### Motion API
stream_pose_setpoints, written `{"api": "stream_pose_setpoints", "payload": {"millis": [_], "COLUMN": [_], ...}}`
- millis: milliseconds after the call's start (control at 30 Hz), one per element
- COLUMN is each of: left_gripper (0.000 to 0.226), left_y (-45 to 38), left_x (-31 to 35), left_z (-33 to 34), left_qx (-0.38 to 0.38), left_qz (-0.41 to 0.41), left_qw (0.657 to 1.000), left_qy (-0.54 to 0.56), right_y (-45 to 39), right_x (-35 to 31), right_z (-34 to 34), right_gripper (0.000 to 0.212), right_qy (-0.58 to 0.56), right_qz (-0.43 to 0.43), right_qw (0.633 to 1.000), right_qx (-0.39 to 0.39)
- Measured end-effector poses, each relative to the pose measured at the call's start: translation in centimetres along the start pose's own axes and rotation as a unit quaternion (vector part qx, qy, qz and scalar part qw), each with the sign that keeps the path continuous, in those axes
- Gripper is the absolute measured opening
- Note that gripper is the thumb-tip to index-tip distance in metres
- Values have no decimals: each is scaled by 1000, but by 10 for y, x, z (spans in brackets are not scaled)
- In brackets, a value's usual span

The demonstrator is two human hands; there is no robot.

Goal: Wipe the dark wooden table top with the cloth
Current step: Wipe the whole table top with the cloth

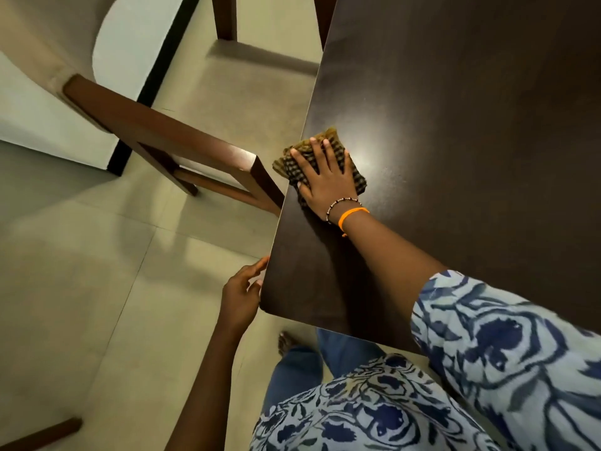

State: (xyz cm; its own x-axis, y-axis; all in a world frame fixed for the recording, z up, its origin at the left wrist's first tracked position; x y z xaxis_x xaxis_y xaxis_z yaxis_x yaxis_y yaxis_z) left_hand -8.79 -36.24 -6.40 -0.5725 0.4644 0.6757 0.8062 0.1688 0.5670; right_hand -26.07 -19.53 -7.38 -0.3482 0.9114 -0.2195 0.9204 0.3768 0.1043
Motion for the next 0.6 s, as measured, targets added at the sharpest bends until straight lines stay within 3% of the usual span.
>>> {"api": "stream_pose_setpoints", "payload": {"millis": [200, 333, 467, 600], "left_gripper": [44, 30, 24, 34], "left_y": [-1, 1, 9, 11], "left_x": [-6, -15, -21, -16], "left_z": [0, 1, 1, -3], "left_qx": [-12, -41, -106, -140], "left_qz": [0, -41, -59, -48], "left_qw": [999, 997, 992, 989], "left_qy": [37, 51, 36, 18], "right_y": [57, 112, 138, 141], "right_x": [-53, -100, -102, -87], "right_z": [19, 37, 41, 37], "right_gripper": [65, 62, 61, 62], "right_qy": [-12, -19, -1, 10], "right_qz": [-39, -81, -99, -69], "right_qw": [999, 996, 995, 997], "right_qx": [-16, -23, -30, -35]}}
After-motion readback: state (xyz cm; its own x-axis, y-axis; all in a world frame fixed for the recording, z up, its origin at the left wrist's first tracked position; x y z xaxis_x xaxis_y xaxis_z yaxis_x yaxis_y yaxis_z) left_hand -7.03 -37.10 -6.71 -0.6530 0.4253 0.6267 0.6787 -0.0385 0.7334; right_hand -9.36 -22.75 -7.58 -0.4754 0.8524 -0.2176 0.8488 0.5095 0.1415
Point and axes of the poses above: each hand's wrist, its own y-axis away from the middle knuckle, its own z-axis out of the palm, x = y × z, the point moved 6 cm from there along -y, towards the middle knuckle, and after that the axes turned 8 degrees about -z, right-handed, at the moved point
